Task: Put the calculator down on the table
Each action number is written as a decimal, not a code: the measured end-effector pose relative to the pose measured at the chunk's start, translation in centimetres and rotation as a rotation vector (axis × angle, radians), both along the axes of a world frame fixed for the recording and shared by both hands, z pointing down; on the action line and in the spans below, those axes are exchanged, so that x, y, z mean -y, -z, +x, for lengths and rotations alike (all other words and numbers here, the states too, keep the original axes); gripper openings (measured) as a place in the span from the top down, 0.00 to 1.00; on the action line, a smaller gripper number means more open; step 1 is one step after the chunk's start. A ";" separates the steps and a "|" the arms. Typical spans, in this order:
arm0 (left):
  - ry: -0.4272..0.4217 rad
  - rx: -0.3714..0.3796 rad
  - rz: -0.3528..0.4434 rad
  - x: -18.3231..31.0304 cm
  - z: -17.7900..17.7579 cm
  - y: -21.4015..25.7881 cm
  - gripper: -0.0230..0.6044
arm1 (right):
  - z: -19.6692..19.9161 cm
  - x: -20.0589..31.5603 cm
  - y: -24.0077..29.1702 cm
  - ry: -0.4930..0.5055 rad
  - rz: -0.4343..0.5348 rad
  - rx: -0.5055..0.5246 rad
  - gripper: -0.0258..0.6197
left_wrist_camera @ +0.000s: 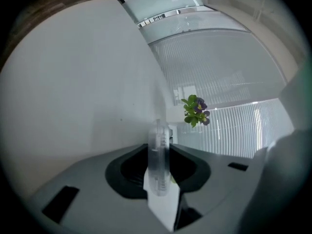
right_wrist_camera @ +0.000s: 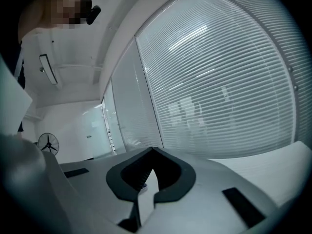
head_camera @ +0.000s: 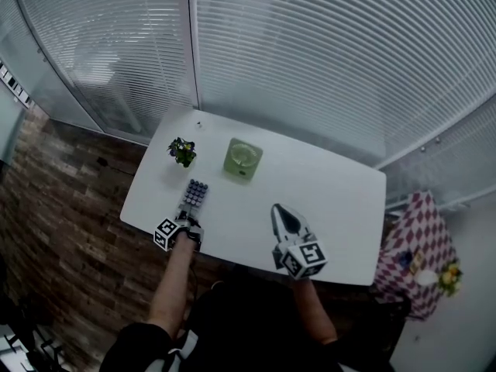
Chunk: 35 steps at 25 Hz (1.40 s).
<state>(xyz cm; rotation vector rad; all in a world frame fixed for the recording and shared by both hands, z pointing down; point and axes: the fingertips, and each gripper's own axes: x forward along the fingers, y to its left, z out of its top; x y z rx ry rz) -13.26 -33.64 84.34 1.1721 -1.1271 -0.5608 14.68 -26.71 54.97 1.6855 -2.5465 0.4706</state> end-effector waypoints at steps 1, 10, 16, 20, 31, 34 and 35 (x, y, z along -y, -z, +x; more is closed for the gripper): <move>-0.003 0.010 -0.016 0.0 -0.1 -0.1 0.80 | 0.0 0.0 0.1 -0.008 -0.013 -0.006 0.95; -0.006 0.104 -0.181 0.1 -0.1 0.6 0.55 | 0.2 -0.1 0.7 -0.035 -0.026 -0.002 0.95; 0.001 0.187 -0.279 -0.8 -0.2 0.8 0.49 | -0.4 -0.1 1.3 -0.022 -0.013 0.002 0.95; 0.040 0.162 -0.264 -1.7 -0.6 1.9 0.49 | -0.3 -0.2 1.5 -0.020 -0.014 -0.006 0.95; 0.100 0.210 -0.116 -3.0 -2.8 5.6 0.49 | -1.1 -0.3 1.5 0.002 -0.002 0.014 0.95; 0.115 0.228 -0.024 -2.3 -3.2 7.9 0.49 | -1.0 -0.5 1.4 -0.012 -0.011 0.020 0.95; 0.122 0.209 0.008 -2.0 -3.0 8.7 0.49 | -0.9 -0.5 1.4 -0.014 -0.012 0.017 0.95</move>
